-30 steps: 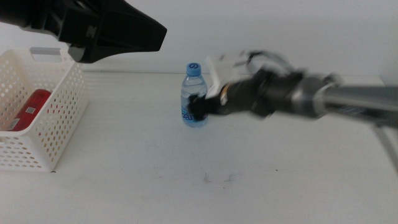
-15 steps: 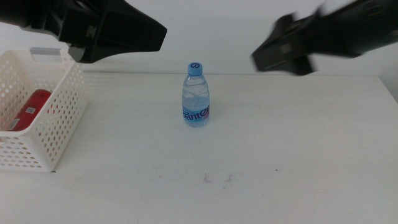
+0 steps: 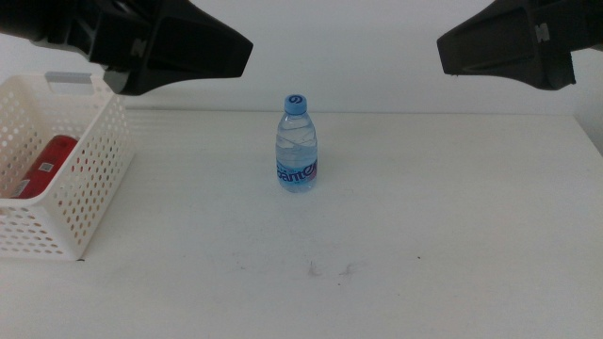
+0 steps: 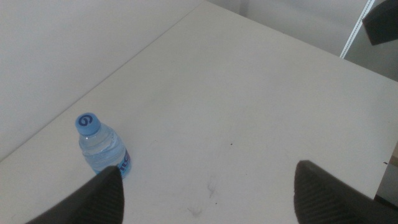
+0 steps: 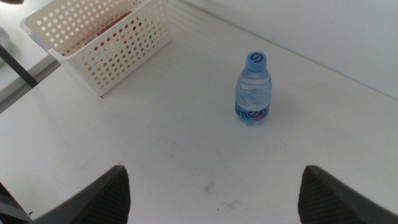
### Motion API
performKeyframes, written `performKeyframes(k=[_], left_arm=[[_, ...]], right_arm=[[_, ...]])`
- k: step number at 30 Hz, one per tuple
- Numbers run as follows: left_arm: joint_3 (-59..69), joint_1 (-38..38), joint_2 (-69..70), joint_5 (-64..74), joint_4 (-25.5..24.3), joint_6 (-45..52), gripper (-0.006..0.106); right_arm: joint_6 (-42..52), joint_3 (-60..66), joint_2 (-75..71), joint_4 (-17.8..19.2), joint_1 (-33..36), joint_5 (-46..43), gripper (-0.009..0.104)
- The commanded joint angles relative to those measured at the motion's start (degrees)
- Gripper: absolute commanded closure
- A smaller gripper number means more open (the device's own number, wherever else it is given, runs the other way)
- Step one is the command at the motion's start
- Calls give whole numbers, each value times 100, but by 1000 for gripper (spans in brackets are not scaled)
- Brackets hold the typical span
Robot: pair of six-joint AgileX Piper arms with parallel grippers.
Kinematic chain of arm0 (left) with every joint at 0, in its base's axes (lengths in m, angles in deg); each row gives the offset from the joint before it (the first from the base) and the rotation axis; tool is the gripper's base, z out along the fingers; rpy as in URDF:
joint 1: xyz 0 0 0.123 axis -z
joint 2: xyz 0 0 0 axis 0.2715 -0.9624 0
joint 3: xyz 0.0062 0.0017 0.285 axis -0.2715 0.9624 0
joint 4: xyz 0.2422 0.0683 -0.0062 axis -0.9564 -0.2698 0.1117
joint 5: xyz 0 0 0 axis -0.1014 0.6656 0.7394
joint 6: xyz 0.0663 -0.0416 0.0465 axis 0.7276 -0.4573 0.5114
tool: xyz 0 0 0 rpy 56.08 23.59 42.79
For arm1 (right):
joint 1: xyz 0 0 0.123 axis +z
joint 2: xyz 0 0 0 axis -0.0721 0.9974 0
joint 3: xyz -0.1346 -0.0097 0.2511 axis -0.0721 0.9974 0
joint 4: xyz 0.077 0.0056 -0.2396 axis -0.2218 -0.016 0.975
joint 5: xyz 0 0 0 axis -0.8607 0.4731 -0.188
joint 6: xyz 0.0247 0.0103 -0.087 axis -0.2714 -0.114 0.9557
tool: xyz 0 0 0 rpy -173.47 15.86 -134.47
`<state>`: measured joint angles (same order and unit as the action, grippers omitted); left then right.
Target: Use arms to grab the bottles and put them into the dustbin to the left of the table.
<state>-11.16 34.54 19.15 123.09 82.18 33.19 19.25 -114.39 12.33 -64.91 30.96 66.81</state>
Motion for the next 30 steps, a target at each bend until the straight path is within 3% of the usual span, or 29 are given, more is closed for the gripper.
performKeyframes(k=[1,5,7,10,12,16,17,20,23,30], left_arm=[[30,14,13,-62,22,-34,7],[9,14,13,-554,-206,14,7],[121,28,13,-716,-569,-61,7],[846,331,102,-1520,-1271,-969,7],[1724,681,225,-2756,-1900,-1766,7],[4216,1260,181,-7091,-3598,-3170,7],[4808,1232,26,-8250,-3749,-3545,7],[5943,1129,-590,-10400,-3410,-3910,7],[6142,1129,-1206,-10613,-2908,-3898,7],[5614,1129,-2587,-11128,-2965,-3872,7]], right_arm=[[58,-23,-32,16,-19,-27,3],[58,-23,-32,16,-19,-27,3],[58,-23,-32,16,-19,-27,3],[58,-23,-32,16,-19,-27,3],[58,-23,-32,-13,-19,-31,3],[58,-23,-32,-96,-19,-41,3],[58,-23,-32,-96,-19,-41,3],[58,-23,-22,-96,-19,-41,3],[58,-23,-22,-72,-19,-41,3],[58,-23,-22,-114,-19,-41,3]])
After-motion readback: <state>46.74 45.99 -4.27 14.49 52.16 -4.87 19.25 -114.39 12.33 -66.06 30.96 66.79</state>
